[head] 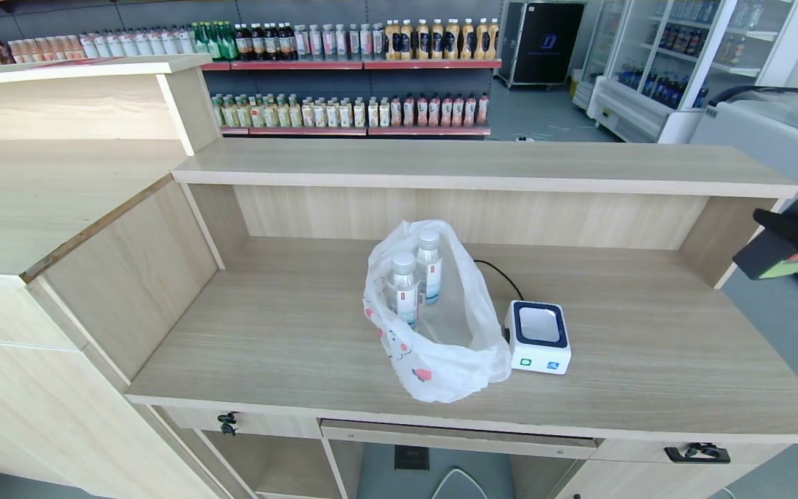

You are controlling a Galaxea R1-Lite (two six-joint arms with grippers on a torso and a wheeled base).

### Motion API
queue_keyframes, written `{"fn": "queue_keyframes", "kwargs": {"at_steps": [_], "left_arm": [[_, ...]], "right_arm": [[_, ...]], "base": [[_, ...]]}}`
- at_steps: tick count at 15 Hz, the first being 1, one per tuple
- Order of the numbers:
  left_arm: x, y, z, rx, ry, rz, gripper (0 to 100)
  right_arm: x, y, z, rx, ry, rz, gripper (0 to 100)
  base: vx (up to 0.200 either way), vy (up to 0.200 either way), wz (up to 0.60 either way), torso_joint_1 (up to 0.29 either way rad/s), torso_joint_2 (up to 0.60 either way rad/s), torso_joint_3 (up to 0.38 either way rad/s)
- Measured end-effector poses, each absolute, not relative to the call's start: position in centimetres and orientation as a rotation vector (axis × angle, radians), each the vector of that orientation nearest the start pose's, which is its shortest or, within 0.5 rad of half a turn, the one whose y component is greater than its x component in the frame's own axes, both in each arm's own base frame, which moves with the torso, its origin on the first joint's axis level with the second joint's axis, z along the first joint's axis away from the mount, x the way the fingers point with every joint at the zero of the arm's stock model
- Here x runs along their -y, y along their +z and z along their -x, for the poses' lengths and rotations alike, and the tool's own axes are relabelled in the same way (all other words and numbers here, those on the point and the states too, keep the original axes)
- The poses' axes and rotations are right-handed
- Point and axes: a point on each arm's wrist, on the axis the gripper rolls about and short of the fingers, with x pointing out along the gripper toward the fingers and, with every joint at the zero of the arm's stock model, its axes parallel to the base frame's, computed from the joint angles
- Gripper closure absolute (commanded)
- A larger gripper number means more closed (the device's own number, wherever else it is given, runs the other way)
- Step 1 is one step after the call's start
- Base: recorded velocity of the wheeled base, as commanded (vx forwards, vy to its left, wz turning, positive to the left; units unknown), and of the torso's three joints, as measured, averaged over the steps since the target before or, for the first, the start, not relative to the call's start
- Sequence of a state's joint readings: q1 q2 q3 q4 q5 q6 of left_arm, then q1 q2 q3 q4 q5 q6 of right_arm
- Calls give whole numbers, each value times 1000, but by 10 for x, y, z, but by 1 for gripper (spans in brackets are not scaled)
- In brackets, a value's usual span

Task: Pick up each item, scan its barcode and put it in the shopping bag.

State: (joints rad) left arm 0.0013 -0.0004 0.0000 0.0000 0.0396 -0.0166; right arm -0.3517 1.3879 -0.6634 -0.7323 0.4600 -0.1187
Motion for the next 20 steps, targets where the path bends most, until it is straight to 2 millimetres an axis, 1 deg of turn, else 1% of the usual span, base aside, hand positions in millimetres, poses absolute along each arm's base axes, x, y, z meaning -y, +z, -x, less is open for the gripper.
{"fn": "queue_keyframes", "kwargs": {"at_steps": [1,2,4,5,6,8,11,12,14,16,17,19,20], "left_arm": [[-1,75,23,1,41,16,0],[-1,75,23,1,41,17,0],[-1,75,23,1,41,16,0],[-1,75,23,1,40,17,0],[-1,75,23,1,40,17,0],[-1,75,23,1,40,17,0],[-1,75,23,0,41,17,0],[-1,75,23,0,41,16,0],[-1,75,23,1,41,17,0],[-1,75,23,1,40,17,0],[-1,76,23,1,41,17,0],[-1,75,23,0,41,17,0],[-1,75,23,1,41,17,0]], "right_arm": [[81,227,-211,-70,-23,80,100],[91,222,-206,-119,-149,63,100],[98,219,-202,-151,-329,61,100],[99,218,-202,-161,-399,64,100],[98,217,-201,-170,-415,65,100],[93,215,-201,-189,-392,51,100],[76,219,-201,-172,-326,-5,100],[70,218,-199,-199,-313,-36,100],[54,216,-197,-259,-296,-159,100],[42,217,-195,-254,-288,-370,100],[36,217,-196,-252,-267,-437,100],[32,214,-198,-259,-267,-549,100],[31,209,-202,-277,-276,-608,100]], "base": [[0,0,0,0,0,0],[0,0,0,0,0,0],[0,0,0,0,0,0],[0,0,0,0,0,0],[0,0,0,0,0,0],[0,0,0,0,0,0],[0,0,600,1,1,6],[0,0,600,-7,-2,7],[0,0,600,10,5,0],[0,0,0,0,0,0],[0,0,0,0,0,0],[0,0,0,0,0,0],[0,0,0,0,0,0]]}}
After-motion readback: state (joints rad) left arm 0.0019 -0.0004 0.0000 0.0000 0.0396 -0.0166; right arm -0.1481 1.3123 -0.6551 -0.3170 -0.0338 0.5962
